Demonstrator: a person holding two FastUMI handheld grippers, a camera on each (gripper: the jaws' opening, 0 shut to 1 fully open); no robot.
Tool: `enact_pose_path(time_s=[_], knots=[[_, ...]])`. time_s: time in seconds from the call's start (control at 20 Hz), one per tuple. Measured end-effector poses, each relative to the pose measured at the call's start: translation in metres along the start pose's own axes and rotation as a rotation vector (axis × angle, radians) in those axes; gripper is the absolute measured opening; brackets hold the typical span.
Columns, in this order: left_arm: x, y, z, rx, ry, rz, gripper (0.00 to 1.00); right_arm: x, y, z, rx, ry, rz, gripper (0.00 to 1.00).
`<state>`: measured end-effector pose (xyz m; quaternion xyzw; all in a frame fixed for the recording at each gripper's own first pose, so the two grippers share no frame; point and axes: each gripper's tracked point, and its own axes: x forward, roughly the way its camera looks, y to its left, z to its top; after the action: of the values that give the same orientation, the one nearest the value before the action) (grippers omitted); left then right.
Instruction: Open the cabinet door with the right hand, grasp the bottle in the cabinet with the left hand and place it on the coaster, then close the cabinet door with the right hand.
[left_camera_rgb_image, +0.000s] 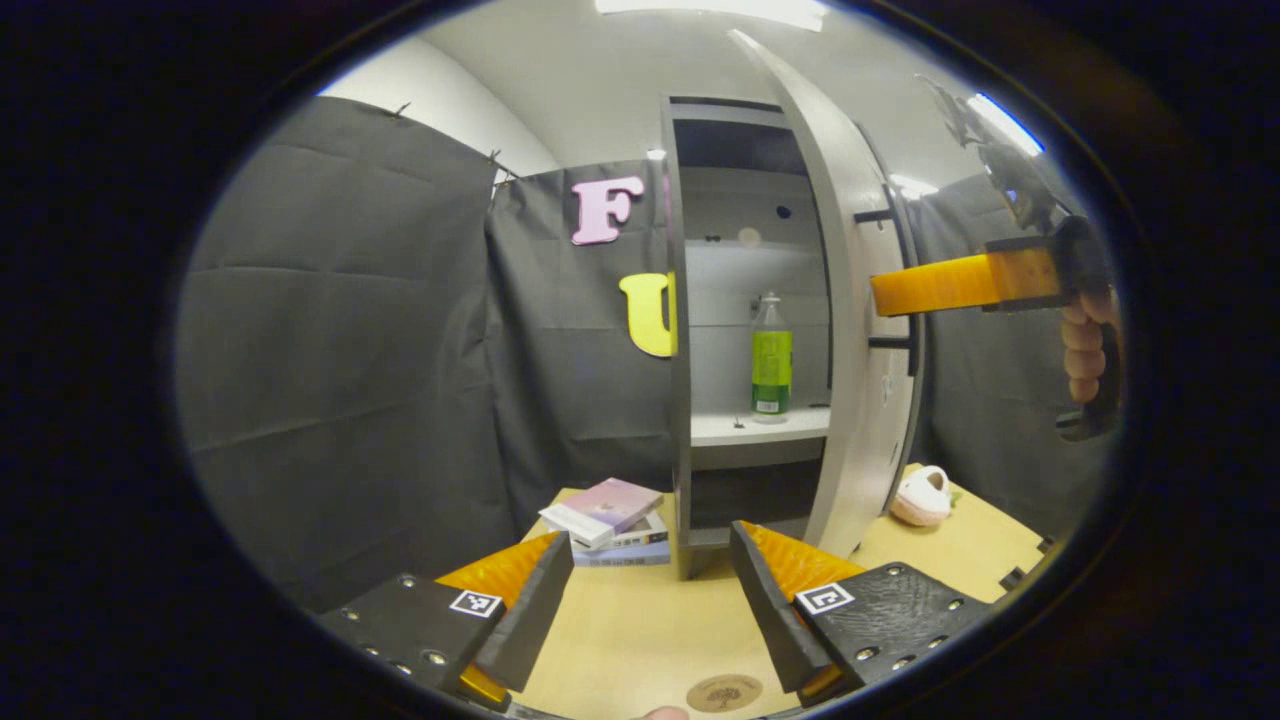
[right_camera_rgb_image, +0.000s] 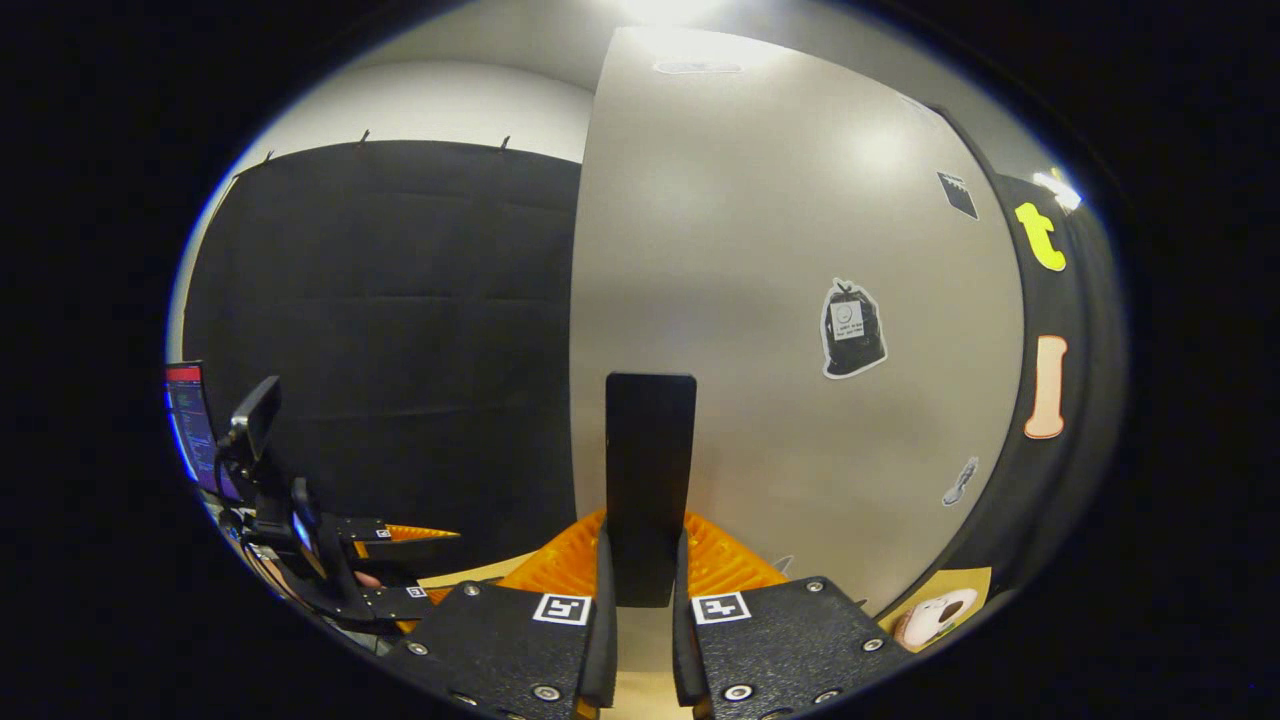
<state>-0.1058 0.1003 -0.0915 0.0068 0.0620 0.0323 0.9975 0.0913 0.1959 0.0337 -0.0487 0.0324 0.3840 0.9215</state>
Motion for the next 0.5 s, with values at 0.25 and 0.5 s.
enact_pose_path(time_s=[0.25, 0.5], knots=[[0.017, -0.038, 0.008, 0.022, -0.004, -0.053, 0.90, -0.005, -0.010, -0.005, 0.009, -0.006, 0.073, 0.23], [0.046, -0.072, 0.020, 0.046, -0.030, -0.081, 0.90, -0.016, -0.019, -0.010, 0.004, 0.011, 0.067, 0.22]])
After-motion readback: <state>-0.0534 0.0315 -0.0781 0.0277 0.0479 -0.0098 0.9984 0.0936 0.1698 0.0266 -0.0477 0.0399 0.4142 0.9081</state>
